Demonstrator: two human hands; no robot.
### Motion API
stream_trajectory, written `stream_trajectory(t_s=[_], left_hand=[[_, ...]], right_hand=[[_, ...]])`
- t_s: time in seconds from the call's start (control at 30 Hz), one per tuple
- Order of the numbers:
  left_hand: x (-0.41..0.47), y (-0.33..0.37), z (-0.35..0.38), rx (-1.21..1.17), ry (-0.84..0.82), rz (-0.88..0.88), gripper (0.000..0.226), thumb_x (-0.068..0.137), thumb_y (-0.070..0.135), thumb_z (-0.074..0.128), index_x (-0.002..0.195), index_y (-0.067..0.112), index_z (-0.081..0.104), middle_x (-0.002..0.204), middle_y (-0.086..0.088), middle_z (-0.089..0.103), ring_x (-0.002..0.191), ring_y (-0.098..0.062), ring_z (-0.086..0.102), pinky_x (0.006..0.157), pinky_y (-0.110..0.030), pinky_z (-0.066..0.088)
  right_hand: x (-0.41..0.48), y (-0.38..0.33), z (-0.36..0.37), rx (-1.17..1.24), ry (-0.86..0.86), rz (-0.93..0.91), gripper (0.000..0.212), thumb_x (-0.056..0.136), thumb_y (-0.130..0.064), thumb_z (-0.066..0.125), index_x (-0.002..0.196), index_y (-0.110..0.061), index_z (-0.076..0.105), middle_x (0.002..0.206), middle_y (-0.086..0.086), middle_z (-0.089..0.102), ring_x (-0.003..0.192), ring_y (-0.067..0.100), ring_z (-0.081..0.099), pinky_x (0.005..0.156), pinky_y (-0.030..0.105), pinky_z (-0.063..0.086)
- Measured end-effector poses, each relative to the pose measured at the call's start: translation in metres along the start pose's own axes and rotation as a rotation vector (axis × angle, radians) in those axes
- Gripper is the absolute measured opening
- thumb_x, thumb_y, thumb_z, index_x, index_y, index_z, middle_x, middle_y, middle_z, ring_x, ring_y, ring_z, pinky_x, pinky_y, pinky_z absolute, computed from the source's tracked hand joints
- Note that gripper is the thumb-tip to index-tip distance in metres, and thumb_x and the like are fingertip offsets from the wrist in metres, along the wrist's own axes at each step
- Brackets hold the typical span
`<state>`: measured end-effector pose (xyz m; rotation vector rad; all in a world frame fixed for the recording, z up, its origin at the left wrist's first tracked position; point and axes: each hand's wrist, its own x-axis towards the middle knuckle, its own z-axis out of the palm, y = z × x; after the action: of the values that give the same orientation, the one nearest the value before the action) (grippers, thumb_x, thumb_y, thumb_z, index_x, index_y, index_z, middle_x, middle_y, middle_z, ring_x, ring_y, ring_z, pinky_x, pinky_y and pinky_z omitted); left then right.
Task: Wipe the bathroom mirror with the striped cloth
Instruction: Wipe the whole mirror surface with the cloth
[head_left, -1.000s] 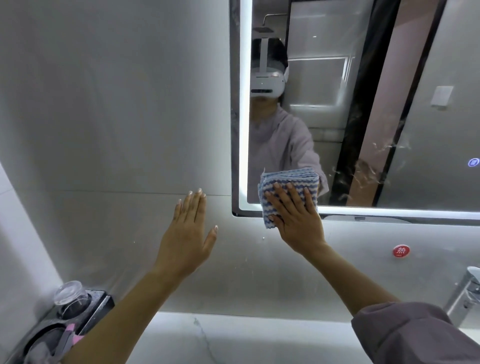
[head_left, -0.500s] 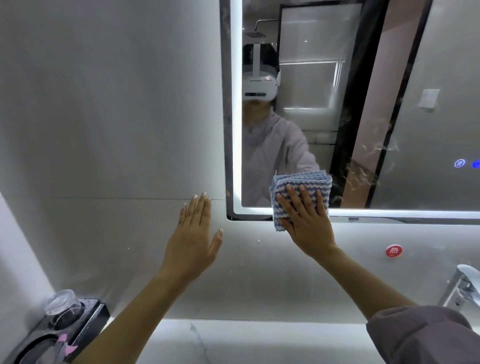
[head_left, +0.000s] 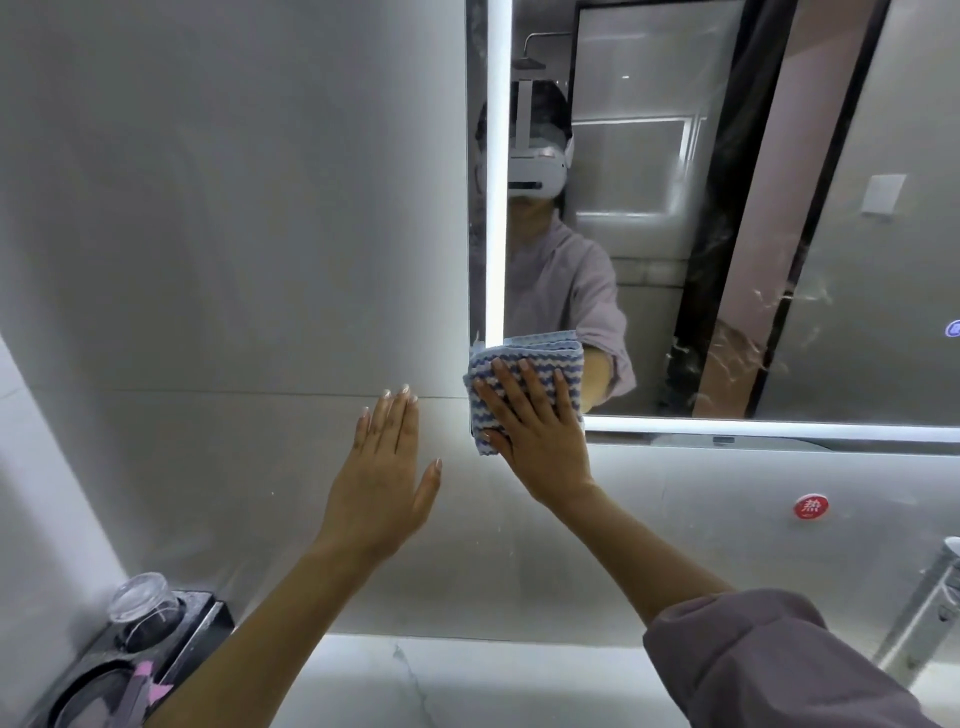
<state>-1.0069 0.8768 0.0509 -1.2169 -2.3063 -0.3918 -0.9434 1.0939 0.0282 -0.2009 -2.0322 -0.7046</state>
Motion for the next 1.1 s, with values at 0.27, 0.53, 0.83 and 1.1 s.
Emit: stream_trajectory(t_s=[0.27, 0.53, 0.83, 1.1], left_hand=[[-0.006, -0.017, -0.006, 0.006, 0.007, -0.021, 0.075, 0.090, 0.048, 0.009, 0.150, 0.003, 0.004, 0.160, -0.013, 0.001, 0.148, -0.023, -0.005, 0.117, -0.031, -0.011], [-0.004, -0.021, -0.014, 0.020, 0.035, -0.020, 0.075, 0.092, 0.048, 0.012, 0.150, 0.001, 0.009, 0.159, -0.014, 0.008, 0.148, -0.025, 0.000, 0.119, -0.034, -0.004], [0.007, 0.004, -0.015, 0.019, 0.058, 0.027, 0.073, 0.094, 0.046, 0.018, 0.150, 0.002, 0.006, 0.159, -0.013, 0.005, 0.147, -0.023, -0.004, 0.118, -0.033, -0.007], [0.013, 0.021, -0.011, -0.022, 0.061, 0.062, 0.072, 0.093, 0.042, 0.025, 0.149, 0.001, 0.007, 0.159, -0.013, 0.005, 0.147, -0.024, -0.003, 0.118, -0.032, -0.005]], right_hand=[[0.011, -0.030, 0.010, -0.005, -0.065, 0.058, 0.078, 0.098, -0.051, 0.033, 0.150, -0.020, -0.016, 0.154, 0.006, -0.034, 0.143, 0.026, -0.027, 0.117, 0.049, -0.005], [0.008, -0.016, 0.007, 0.031, 0.004, -0.025, 0.077, 0.099, -0.049, 0.035, 0.151, -0.020, -0.013, 0.157, 0.002, -0.027, 0.146, 0.022, -0.019, 0.118, 0.046, 0.003], [-0.024, 0.031, -0.003, -0.061, -0.029, -0.072, 0.068, 0.099, -0.049, 0.031, 0.153, -0.019, 0.002, 0.159, 0.002, -0.021, 0.147, 0.022, -0.015, 0.119, 0.046, 0.003], [-0.073, 0.102, -0.012, -0.089, -0.061, -0.069, 0.067, 0.097, -0.045, 0.037, 0.152, -0.018, 0.011, 0.161, 0.001, -0.008, 0.148, 0.023, -0.003, 0.118, 0.049, 0.011]])
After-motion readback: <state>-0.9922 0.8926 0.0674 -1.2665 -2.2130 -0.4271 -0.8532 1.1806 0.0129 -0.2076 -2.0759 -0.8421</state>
